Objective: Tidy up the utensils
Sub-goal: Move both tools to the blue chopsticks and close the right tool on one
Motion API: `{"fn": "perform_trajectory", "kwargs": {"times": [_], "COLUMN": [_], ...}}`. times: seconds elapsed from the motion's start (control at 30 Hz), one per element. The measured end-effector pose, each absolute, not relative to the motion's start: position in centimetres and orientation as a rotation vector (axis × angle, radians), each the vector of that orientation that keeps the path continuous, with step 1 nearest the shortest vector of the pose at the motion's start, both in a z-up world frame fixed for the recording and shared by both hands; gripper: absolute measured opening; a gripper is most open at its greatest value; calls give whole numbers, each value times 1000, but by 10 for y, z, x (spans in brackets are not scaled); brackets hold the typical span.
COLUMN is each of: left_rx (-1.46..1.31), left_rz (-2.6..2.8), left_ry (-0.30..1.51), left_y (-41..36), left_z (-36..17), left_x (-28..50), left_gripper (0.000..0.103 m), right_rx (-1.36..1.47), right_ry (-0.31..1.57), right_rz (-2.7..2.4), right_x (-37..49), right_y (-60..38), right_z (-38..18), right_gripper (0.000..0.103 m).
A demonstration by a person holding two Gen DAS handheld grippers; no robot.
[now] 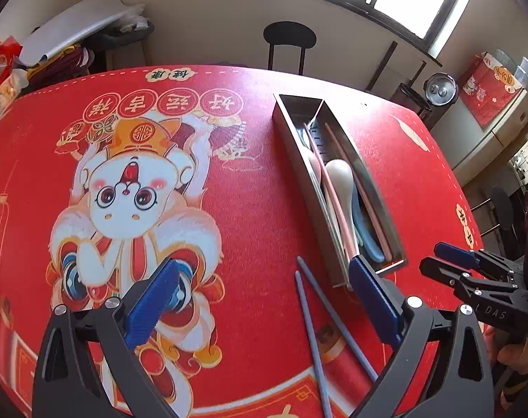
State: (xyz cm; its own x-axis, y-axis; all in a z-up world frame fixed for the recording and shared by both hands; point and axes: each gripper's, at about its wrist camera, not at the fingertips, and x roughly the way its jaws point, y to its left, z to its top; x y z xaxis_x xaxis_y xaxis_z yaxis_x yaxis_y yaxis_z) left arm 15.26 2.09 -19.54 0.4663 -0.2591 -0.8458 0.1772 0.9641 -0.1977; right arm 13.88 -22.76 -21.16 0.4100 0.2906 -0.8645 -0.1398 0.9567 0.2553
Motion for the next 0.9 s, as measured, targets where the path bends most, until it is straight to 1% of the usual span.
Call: {"fn": "perform_trajectory", "kwargs": {"times": [0.43,0.67,0.8,0.9], "left_rx": [-105,-117,-118,-117], "left_rz": [-127,-113,-119,-120], "left_ry": [1126,1127,1132,1137], "left_y": [58,62,60,58], "left_z": [-228,-231,-234,-236], "left_x": [97,83,77,74], "left_gripper": [97,97,97,97], "right_rx": [59,-14,-55,-82], "right_ry": [1199,1222,1230,1240], "right_rz": [323,422,440,439], "right_x": [101,96,97,97], "right_y": [-198,-166,-153,-148], "right_z": [-248,-261,-264,-268], "right_gripper": [53,52,38,32]}}
